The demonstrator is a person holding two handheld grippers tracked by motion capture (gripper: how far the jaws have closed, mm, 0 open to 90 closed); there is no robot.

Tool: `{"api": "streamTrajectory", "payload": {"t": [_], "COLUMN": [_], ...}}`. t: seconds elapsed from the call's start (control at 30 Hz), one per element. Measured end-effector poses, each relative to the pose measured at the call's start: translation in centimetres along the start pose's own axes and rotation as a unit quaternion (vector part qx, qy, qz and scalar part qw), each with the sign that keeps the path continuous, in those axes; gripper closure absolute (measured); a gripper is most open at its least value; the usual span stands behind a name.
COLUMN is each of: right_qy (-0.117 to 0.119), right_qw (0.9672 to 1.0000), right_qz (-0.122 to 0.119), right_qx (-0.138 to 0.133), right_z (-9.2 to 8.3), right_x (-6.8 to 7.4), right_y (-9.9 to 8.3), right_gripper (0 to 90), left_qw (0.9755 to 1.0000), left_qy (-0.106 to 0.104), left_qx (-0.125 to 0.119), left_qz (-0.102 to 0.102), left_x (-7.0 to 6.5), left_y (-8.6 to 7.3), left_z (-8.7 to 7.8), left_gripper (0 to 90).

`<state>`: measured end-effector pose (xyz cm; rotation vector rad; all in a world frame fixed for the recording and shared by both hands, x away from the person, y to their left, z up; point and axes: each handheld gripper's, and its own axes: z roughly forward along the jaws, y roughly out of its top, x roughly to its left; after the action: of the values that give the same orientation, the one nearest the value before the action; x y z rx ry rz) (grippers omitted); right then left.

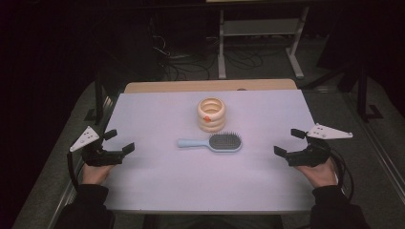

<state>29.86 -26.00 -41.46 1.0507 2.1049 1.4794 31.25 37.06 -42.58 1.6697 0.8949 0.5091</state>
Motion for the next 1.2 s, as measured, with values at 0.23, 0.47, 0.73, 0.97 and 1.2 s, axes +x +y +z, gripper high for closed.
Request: {"api": "streamTrajectory", "payload": {"t": [0.23,0.47,0.73,0.97,1.2], "right_qy": [0.003,0.001,0.0,0.003,0.008], "right_qw": [1.0,0.9999,1.0,1.0,1.0], "right_qz": [-0.002,-0.002,-0.001,0.002,0.003], "right_qx": [-0.003,-0.012,-0.005,-0.002,0.001], "right_z": [-0.2,-0.4,-0.2,-0.2,0.0], "right_x": [0.1,0.0,0.0,0.0,0.0], "right_y": [0.0,-0.1,-0.1,-0.2,-0.2], "right_gripper": [0.0,0.0,0.0,0.0,0.0], "left_qw": [1.0,1.0,0.9998,0.9996,0.9988], "left_qy": [-0.005,-0.007,-0.005,-0.015,-0.025], "left_qx": [0.0,0.001,0.009,0.004,0.013], "left_qz": [0.005,0.005,0.015,0.023,0.039], "left_x": [-0.2,-0.2,-0.5,-0.7,-0.9], "left_y": [0.0,0.0,0.0,0.4,1.4], "left_z": [0.0,0.0,0.0,-0.1,0.0], "left_gripper": [0.0,0.0,0.0,0.0,0.0]}}
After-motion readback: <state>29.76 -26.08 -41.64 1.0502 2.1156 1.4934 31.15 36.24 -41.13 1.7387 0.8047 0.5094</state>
